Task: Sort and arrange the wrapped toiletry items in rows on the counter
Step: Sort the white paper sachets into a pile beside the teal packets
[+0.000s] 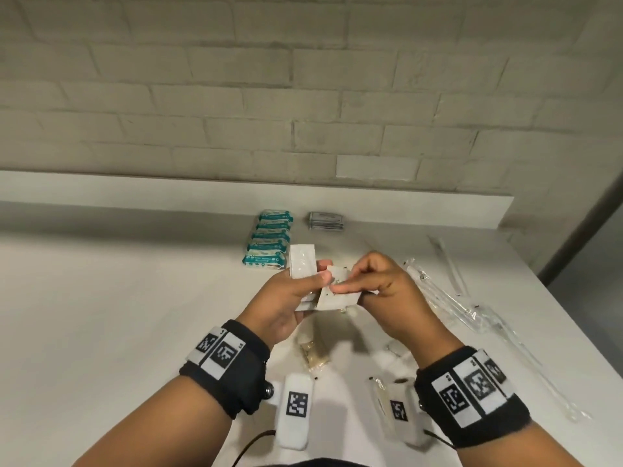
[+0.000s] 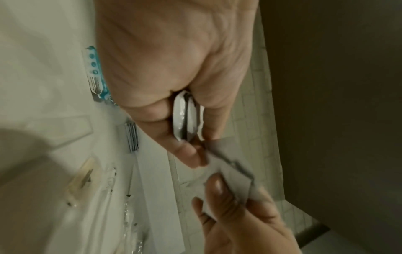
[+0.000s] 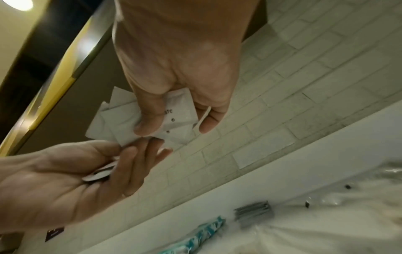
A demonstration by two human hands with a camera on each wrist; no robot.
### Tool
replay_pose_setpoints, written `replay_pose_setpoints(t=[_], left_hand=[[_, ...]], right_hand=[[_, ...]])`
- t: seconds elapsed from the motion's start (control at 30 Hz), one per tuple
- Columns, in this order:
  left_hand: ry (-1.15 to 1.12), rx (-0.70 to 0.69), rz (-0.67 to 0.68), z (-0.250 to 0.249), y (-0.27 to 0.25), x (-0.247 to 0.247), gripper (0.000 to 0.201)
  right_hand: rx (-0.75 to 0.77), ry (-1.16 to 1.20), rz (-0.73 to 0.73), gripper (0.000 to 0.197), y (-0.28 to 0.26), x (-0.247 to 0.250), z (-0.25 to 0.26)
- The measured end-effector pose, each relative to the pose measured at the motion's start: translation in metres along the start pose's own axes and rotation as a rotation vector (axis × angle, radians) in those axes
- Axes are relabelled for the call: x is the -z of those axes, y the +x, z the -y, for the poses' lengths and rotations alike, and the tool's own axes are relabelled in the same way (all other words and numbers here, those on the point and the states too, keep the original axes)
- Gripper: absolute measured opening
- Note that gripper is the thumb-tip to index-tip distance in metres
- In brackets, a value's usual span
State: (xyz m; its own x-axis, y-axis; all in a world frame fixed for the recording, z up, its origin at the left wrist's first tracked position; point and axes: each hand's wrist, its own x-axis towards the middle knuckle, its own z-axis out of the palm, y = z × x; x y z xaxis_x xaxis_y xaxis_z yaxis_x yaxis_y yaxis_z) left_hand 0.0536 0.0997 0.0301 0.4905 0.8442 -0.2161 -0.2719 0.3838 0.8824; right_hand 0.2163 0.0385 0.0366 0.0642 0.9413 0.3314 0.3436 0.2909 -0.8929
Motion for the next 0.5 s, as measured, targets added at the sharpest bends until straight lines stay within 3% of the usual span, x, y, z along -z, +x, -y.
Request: replay_pose_setpoints(t=[0.07, 0.2, 0.3, 0.43, 0.5], left_hand=[[0.008, -0.087, -0.062, 0.000, 0.003, 0.004, 0.026], [0.022, -0.231, -0.227, 0.003, 0.005, 0.013, 0.023], [0.075, -0.242, -0.211, 0.007, 0.004, 0.010, 0.020], [0.149, -0.191, -0.098, 0.008, -0.001, -0.002, 0.013], [0.164, -0.157, -0.067, 0.007, -0.002, -0.004, 0.014]], right_hand=[[-0.082, 0.039, 0.001, 0.052, -0.007, -0.003, -0.004], [-0.254, 0.251, -0.092, 0.025, -0.014, 0.004, -0.016], [-0.267, 0.379, -0.079, 0.026, -0.010, 0.007, -0.004], [-0.221, 0.089, -0.119, 0.009, 0.000, -0.003, 0.002], [-0.246, -0.034, -0.168, 0.012, 0.002, -0.002, -0.003]])
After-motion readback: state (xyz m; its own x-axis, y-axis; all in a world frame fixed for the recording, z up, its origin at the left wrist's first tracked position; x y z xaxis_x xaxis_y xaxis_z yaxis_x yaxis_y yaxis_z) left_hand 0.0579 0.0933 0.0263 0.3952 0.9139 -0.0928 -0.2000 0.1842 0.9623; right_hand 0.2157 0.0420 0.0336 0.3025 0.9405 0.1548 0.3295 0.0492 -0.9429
